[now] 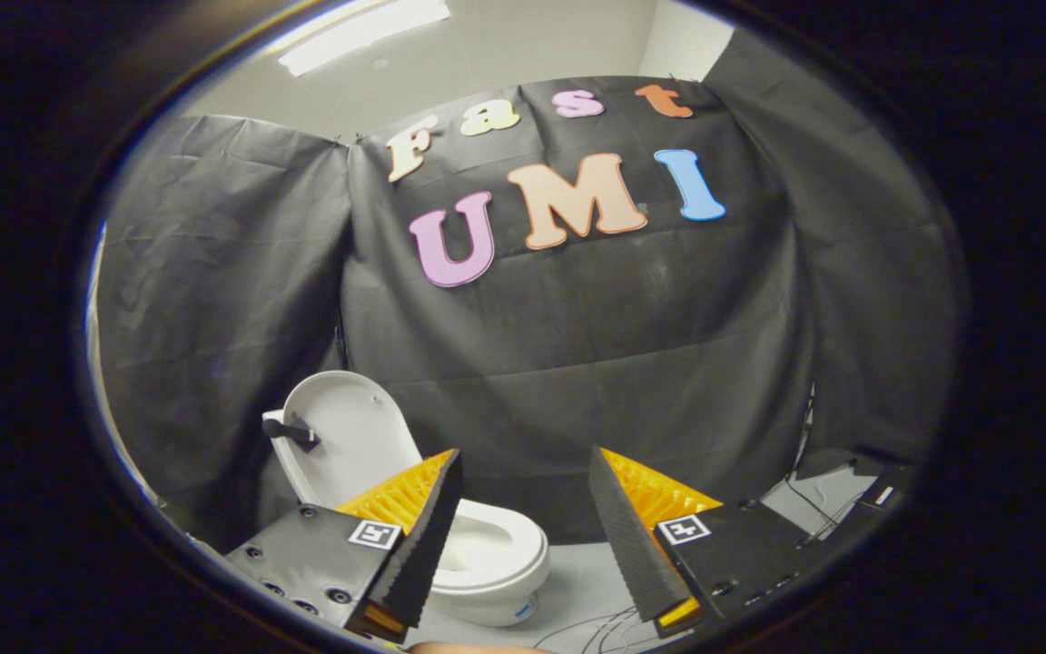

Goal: Open the toilet lid.

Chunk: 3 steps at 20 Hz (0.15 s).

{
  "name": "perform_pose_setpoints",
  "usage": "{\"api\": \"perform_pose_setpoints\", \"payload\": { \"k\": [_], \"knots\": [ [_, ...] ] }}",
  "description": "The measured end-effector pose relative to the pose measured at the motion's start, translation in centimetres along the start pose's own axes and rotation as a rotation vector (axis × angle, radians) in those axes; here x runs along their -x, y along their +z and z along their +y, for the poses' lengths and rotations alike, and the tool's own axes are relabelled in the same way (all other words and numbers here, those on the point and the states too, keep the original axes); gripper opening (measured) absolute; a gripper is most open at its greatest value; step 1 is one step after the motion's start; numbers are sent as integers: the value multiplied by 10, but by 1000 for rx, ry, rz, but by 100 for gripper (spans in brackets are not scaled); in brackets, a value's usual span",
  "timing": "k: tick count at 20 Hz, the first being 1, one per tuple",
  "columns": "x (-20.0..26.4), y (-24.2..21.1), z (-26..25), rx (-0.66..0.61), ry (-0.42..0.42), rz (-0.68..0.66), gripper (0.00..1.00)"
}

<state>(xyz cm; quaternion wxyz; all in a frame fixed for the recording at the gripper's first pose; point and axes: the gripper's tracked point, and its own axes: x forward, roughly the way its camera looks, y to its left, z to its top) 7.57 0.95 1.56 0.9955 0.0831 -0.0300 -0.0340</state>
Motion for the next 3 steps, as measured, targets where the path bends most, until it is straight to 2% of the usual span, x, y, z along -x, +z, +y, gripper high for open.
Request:
{"api": "perform_pose_setpoints", "payload": {
  "k": [3],
  "knots": [
    [0,-6,-2,2,-5,14,87]
  ]
}}
